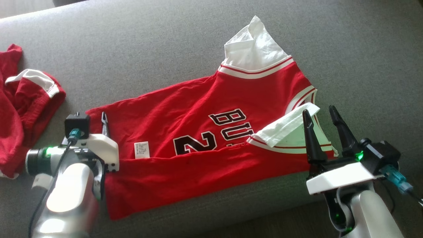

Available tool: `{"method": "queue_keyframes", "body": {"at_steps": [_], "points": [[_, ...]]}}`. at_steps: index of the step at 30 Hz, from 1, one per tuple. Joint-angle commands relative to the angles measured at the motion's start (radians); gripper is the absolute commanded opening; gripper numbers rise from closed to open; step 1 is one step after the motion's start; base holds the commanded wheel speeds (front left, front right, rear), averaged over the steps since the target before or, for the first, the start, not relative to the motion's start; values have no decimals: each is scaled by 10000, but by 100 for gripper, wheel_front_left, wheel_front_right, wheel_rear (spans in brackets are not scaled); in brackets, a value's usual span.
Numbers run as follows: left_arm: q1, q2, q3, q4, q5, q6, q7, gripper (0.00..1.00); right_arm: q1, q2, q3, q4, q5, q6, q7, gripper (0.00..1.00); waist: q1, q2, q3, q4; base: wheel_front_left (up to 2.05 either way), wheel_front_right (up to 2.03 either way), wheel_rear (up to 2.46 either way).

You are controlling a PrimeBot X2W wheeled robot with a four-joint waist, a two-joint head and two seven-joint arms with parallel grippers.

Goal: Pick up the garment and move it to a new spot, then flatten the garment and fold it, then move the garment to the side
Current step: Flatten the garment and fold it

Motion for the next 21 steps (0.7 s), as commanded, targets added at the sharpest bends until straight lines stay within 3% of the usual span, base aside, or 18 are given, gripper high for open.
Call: {"method": "queue_keyframes", "body": {"at_steps": [1,14,17,18,21], "points": [[-511,399,288,-96,-35,-68,-91,100,-404,-35,282,-311,31,-2,-121,100,0,0,42,-15,0,0,0],[-1584,657,-231,1642,230,-486,-97,100,-508,-35,375,-186,51,-2,-150,100,0,0,352,-66,0,0,0],[-1701,601,-354,1885,223,-676,-159,14,-548,-35,302,-151,48,-2,-156,100,0,0,359,-16,0,0,0],[-1732,571,-392,1942,220,-725,-190,0,-560,-35,270,-139,38,-2,-158,100,0,0,354,13,0,0,0],[-1813,474,-481,2037,203,-813,-303,0,-583,-35,161,-105,0,-2,-161,100,0,0,317,131,0,0,0]]}}
